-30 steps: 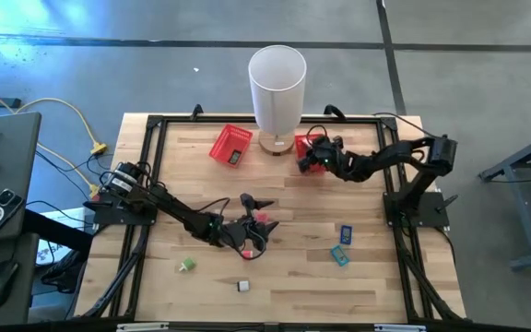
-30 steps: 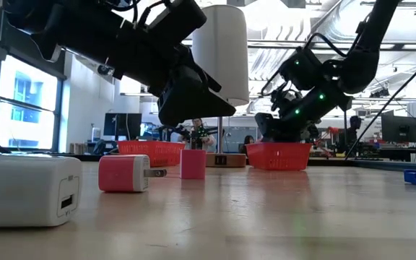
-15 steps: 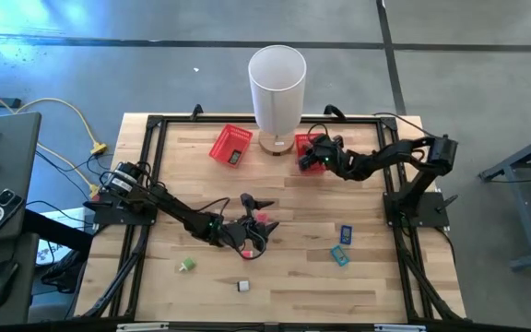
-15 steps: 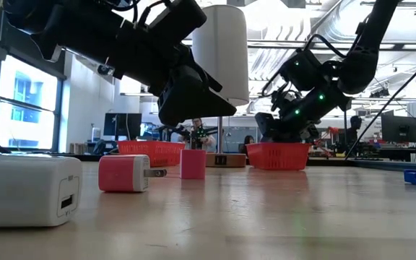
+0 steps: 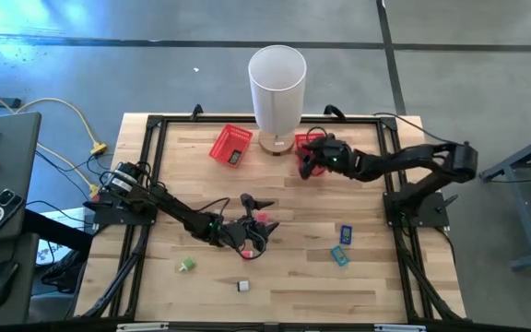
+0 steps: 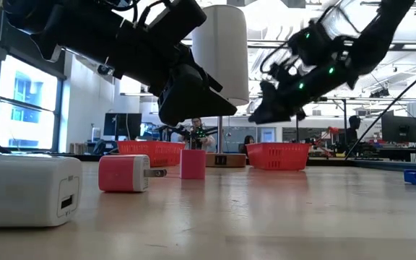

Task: Sort adapters and digital timers
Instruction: Put the dark blue digital timer into the left red bin

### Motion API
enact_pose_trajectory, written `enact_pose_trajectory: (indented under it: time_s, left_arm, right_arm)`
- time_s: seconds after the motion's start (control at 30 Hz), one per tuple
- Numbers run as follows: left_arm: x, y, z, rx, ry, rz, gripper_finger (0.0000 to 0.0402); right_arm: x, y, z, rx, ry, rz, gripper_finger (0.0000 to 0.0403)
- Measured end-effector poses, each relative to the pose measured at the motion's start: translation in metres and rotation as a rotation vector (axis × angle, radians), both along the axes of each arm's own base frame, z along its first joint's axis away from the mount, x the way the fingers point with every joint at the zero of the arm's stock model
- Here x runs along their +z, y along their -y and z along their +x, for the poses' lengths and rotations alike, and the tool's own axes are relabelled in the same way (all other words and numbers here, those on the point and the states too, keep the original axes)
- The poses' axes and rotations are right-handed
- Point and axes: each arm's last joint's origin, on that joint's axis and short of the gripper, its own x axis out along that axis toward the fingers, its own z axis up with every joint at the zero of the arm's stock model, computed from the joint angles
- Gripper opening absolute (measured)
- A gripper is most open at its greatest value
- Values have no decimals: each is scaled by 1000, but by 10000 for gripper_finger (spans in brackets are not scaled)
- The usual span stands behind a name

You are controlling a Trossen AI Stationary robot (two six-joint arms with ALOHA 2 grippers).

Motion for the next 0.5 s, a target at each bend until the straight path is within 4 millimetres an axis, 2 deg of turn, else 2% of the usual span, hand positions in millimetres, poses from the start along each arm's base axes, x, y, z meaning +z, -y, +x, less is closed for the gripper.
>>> enact_pose_trajectory:
  time_s: [0.2, 0.4, 0.5]
  left_arm:
    - [0, 1, -1, 21, 7, 0, 342]
    - [0, 1, -1, 27, 20, -25, 342]
    - [0, 4, -2, 20, 20, -25, 342]
  right_arm:
    - [17, -28, -6, 252, -23, 65, 146]
    - [11, -49, -13, 499, -128, 191, 142]
    - [7, -55, -15, 542, -179, 227, 144]
